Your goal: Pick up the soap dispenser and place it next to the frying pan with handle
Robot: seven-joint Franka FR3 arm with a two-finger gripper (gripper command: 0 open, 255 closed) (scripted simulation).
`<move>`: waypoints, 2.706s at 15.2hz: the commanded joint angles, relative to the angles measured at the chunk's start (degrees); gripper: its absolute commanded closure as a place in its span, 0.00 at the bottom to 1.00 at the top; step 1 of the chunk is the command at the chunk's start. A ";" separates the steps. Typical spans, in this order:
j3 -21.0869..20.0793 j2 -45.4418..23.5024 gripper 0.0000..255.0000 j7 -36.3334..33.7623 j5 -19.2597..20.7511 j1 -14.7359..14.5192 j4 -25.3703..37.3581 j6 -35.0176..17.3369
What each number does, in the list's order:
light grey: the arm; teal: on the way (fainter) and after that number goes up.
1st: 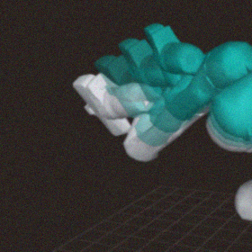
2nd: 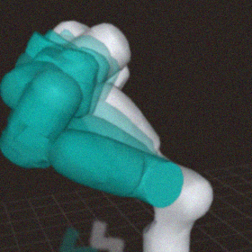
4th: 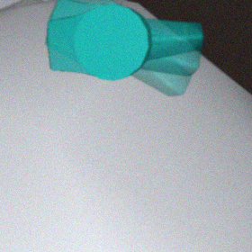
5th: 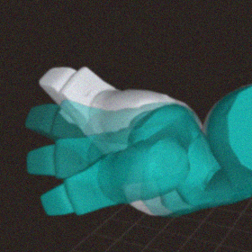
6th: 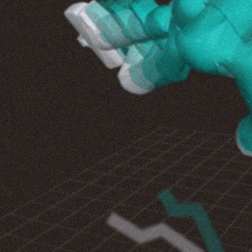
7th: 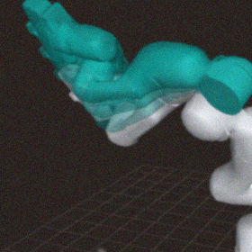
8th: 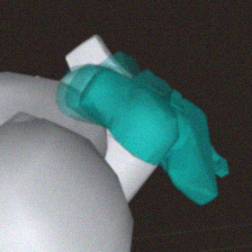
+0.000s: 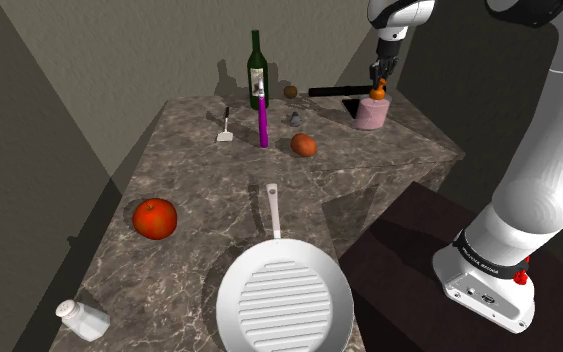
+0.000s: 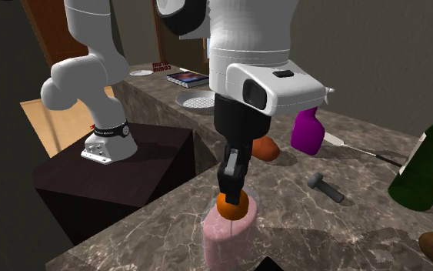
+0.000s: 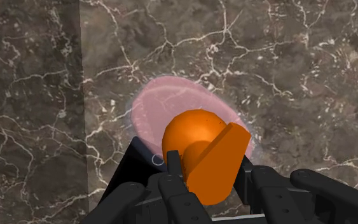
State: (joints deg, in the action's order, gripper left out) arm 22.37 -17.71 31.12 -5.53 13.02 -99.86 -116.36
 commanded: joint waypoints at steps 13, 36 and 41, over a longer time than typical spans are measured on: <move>0.39 2.10 1.00 -0.53 1.02 -0.11 5.70 7.68; 0.85 0.97 1.00 -0.30 0.71 1.21 25.08 25.96; 0.93 -0.68 1.00 -0.01 0.05 2.04 31.35 30.66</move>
State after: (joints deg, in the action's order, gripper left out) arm 23.27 -18.22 31.01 -5.40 14.90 -69.57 -86.60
